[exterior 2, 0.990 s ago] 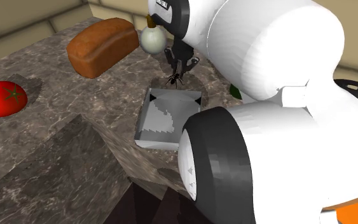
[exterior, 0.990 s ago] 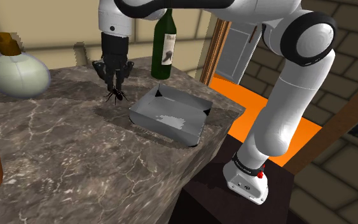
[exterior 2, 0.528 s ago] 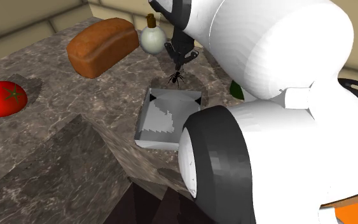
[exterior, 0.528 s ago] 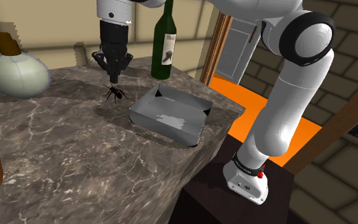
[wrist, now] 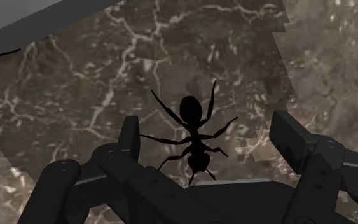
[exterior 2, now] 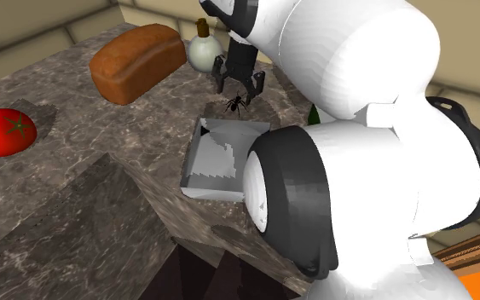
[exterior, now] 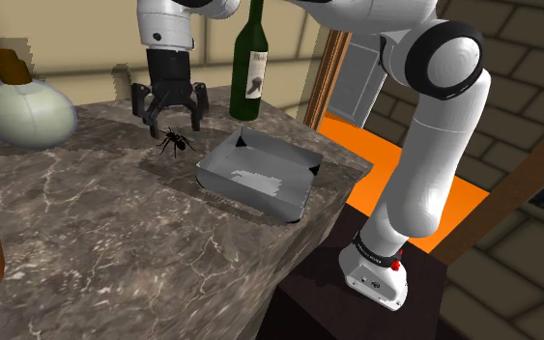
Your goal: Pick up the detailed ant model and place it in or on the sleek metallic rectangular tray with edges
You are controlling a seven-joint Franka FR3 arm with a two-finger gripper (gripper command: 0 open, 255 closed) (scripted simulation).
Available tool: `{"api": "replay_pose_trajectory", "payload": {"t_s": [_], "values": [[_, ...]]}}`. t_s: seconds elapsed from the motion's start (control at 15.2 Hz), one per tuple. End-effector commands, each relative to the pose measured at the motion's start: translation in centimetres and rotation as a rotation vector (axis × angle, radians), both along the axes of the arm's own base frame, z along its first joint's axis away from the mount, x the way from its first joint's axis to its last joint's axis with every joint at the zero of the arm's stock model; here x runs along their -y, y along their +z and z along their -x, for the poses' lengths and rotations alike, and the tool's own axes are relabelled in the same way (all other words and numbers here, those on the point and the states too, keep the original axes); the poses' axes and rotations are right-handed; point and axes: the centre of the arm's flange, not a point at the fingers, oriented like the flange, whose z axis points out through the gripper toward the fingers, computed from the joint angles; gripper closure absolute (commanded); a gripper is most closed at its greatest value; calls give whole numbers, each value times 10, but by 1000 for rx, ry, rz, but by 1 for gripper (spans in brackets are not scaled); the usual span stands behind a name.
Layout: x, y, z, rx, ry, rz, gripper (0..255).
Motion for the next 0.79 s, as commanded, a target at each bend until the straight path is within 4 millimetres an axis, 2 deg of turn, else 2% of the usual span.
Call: {"api": "replay_pose_trajectory", "payload": {"t_s": [0.0, 0.13, 0.59, 0.66, 0.73], "values": [[0, -10, 2, -2, -1, 1, 0], [-1, -18, 4, -2, -1, 1, 0], [-1, -18, 4, -2, -1, 1, 0], [-1, -18, 4, -2, -1, 1, 255], [-1, -18, 4, -2, -1, 1, 255]]}}
